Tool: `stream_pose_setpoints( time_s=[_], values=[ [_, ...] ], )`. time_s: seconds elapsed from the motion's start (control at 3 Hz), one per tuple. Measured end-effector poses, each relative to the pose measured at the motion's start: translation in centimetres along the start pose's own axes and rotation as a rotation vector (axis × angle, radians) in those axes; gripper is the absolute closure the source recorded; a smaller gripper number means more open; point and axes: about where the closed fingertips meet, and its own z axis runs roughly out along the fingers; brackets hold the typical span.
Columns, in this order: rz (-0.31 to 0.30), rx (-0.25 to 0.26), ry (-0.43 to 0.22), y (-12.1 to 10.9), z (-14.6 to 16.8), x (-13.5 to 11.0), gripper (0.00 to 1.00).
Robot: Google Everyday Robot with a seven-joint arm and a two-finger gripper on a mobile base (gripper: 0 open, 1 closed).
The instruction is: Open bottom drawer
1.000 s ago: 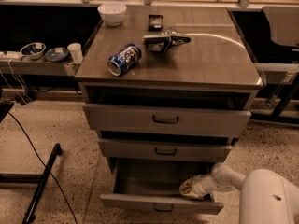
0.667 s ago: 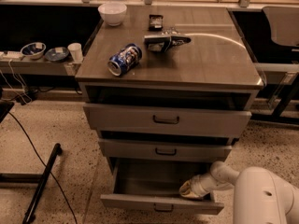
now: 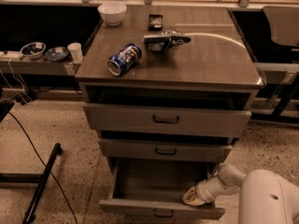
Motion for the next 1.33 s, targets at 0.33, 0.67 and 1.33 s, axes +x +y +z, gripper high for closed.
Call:
stream_pose_setpoints(
  time_s=[0.33,0.67,1.33],
  values=[
    [0.083,-0.047,-0.051,3.7,-0.9,0.3,1.0],
    [0.124,-0.061,-0.079,5.6,-1.6,0.5,1.0],
    [0.154,-0.051,-0.196,8.3,-4.2,0.2,1.0]
  ],
)
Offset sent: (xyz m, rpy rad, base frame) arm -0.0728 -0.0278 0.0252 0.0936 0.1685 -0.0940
